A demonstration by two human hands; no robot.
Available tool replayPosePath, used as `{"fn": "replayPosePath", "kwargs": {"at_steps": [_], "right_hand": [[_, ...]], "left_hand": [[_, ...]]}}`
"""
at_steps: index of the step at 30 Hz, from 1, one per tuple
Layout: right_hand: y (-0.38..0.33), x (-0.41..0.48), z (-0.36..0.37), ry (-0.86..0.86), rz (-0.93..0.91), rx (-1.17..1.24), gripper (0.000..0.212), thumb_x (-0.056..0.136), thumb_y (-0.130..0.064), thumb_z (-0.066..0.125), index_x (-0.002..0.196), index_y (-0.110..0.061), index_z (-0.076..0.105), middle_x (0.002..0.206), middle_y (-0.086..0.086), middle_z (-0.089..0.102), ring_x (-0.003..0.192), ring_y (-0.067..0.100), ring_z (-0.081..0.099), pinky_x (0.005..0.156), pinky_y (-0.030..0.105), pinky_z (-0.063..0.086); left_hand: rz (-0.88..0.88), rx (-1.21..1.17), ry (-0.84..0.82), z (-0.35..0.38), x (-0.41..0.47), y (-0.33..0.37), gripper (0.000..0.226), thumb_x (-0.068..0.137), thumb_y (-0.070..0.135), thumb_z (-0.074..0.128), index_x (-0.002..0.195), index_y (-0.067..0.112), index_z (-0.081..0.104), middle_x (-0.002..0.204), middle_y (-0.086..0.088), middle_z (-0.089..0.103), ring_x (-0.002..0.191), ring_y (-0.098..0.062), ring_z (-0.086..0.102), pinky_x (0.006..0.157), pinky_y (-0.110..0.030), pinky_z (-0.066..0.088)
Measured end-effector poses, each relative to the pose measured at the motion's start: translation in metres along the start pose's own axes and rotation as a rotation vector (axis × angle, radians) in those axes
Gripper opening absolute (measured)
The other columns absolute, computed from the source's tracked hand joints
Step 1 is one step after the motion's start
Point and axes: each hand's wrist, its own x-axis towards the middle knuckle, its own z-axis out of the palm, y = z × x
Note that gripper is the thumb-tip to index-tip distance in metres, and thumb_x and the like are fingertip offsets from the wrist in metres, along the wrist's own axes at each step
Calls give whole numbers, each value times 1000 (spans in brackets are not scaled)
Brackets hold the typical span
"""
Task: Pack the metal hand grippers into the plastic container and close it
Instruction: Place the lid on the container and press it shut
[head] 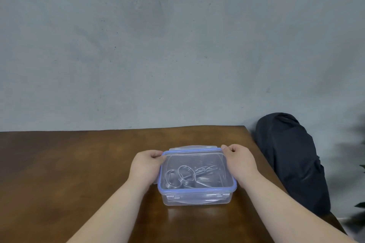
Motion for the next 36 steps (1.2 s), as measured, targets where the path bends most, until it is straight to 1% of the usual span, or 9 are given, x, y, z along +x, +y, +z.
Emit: {"fn": "replayPosePath", "kwargs": {"at_steps": [3,6,13,16,21,25,30,32,36], "right_hand": [[-1,0,-1,-4,25,2,30,100,-34,60,80,-12,63,77,4,69,71,19,61,57,32,41],[3,0,1,-19,65,16,30,99,-32,62,77,-13,63,76,6,70,70,21,61,60,35,46],[4,-4,1,-41,81,26,33,99,-29,61,72,-14,53,67,5,59,62,20,52,60,36,47],[3,-5,-3,-73,96,48,32,100,-28,60,74,-12,51,68,7,55,62,20,48,59,35,44],[3,-8,-3,-126,126,41,28,103,-31,56,86,-9,57,81,9,65,70,21,56,61,33,47],[5,-11,-2,-156,95,77,29,104,-33,53,87,-11,60,87,10,68,74,22,60,67,36,50],[13,-13,-4,-229,159,256,30,104,-36,51,92,-20,74,95,12,78,92,36,73,89,55,57],[12,-15,-4,-243,165,288,29,105,-34,51,96,-20,75,98,12,78,97,39,72,87,53,58],[12,-13,-3,-256,156,337,30,106,-29,49,99,-17,75,97,9,80,87,29,75,82,48,59]], "left_hand": [[3,96,4,2,5,-4,10,88,23,72,92,20,81,74,4,78,62,-14,72,54,-26,53],[13,140,4,2,5,-5,16,89,24,70,101,20,80,90,6,79,77,-13,74,59,-24,54],[-6,185,-3,0,3,-3,13,89,18,69,84,23,79,75,4,78,61,-18,72,53,-26,52],[-34,128,-4,-1,-1,-4,16,89,12,68,78,20,76,61,-2,74,43,-21,63,44,-27,49],[-69,76,-12,-3,-4,-2,12,90,8,67,84,17,73,54,-3,73,45,-26,62,42,-30,49],[-82,83,-11,-2,-8,1,8,91,11,66,93,16,73,74,-4,76,53,-19,69,44,-27,49],[-111,49,-29,1,-15,7,13,93,9,61,92,16,71,74,-7,75,50,-19,64,39,-24,46],[-148,-15,-60,3,-18,9,17,92,4,58,95,16,70,78,-9,76,52,-20,66,39,-22,45],[-203,-251,-143,9,-20,6,35,89,-7,53,116,11,66,94,-14,77,72,-28,77,58,-34,59]]}}
